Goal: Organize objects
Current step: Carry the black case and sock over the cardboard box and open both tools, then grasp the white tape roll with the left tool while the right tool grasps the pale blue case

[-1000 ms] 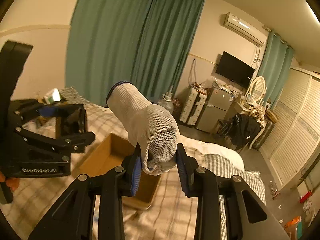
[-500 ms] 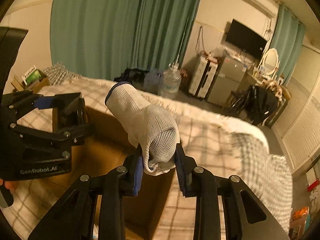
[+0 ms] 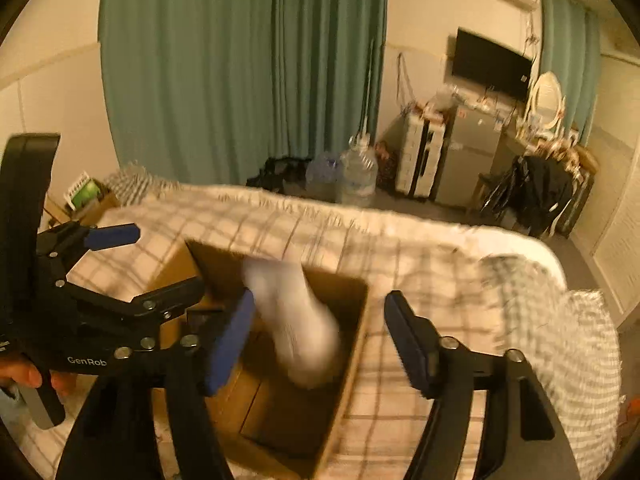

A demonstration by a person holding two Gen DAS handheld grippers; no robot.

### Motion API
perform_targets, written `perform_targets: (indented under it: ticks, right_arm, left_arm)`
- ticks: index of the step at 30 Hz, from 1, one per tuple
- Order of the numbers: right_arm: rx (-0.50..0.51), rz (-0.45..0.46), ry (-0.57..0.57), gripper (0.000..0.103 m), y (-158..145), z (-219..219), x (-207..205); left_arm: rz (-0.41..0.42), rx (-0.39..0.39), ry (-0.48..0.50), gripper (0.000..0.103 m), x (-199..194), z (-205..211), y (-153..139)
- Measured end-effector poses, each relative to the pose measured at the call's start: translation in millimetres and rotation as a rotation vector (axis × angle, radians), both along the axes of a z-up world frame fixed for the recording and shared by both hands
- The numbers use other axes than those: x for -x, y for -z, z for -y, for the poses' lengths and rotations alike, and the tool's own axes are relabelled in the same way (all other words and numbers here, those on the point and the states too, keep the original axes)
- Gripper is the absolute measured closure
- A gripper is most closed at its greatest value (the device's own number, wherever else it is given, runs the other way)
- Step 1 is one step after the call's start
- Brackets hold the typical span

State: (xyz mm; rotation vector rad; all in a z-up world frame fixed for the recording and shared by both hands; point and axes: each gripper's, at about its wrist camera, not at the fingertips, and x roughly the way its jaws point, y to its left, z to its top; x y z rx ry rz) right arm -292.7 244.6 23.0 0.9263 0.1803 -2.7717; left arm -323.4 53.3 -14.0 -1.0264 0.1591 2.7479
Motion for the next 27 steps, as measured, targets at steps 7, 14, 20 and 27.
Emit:
perform_targets:
  ticks: [7, 14, 20, 27]
  right_arm:
    - [-0.054, -0.129, 0.031, 0.021, -85.9, -9.1, -68.7]
    - [-0.111, -0.161, 0.034, 0.018, -136.4, -6.9, -145.5]
    - [-0.137, -0.192, -0.015, 0.012, -135.1, 4.6, -211.8]
    - [-0.124, -0.166, 0.010, 0.012, -90.3, 9.4, -255.0]
  left_arm:
    - [-0.124, 0.024, 0.007, 0.000, -58.2, 11.7, -76.6]
    - [-0.157, 0.007, -0.007, 0.000, -137.9, 26.1, -122.8]
    - [-0.168, 0.024, -0.096, 0.000, -202.7, 34.1, -121.2]
    - [-0.157, -0.051, -0.182, 0.000, -254.0, 43.9, -78.4]
